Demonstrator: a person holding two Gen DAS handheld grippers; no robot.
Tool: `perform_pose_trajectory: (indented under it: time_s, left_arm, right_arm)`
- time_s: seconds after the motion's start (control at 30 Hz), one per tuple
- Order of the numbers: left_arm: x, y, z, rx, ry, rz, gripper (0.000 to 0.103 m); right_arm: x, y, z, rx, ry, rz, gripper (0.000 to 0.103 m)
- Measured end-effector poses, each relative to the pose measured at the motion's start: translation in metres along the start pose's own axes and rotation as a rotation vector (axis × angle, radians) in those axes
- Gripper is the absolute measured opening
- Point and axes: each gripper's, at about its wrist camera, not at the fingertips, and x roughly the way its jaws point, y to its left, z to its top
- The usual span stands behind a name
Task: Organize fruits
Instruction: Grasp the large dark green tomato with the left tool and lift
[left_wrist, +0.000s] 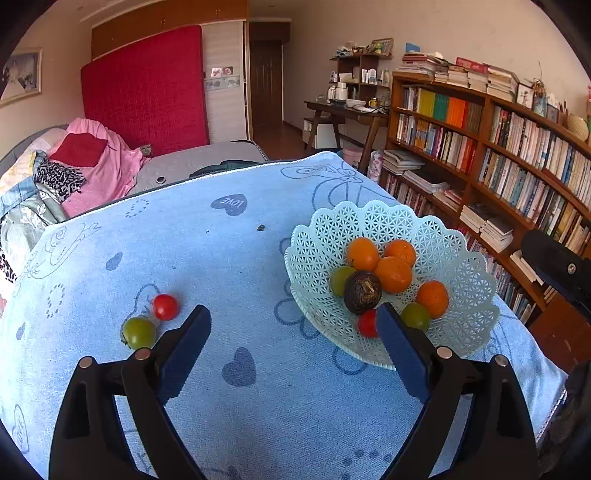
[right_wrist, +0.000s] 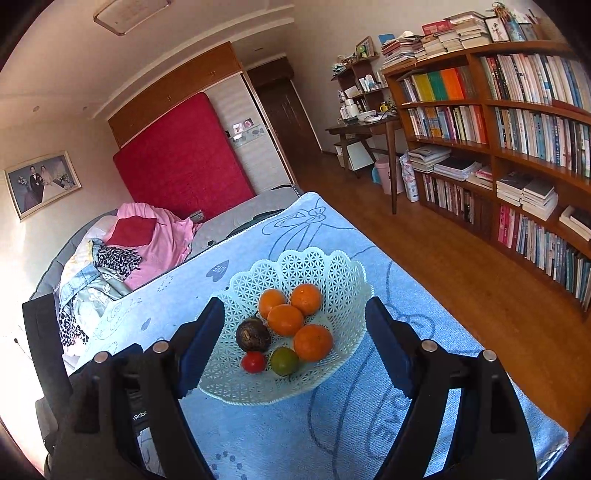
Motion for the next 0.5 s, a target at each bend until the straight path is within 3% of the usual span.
perform_pose_trajectory:
  time_s: [0.5]
  left_arm:
    - [-0.014, 0.025, -0.012, -0.014, -0.015, 0.086, 0.09]
  right_arm:
    - [0.001, 0.026, -0.012, -0.048, 0.016, 0.052, 0.08]
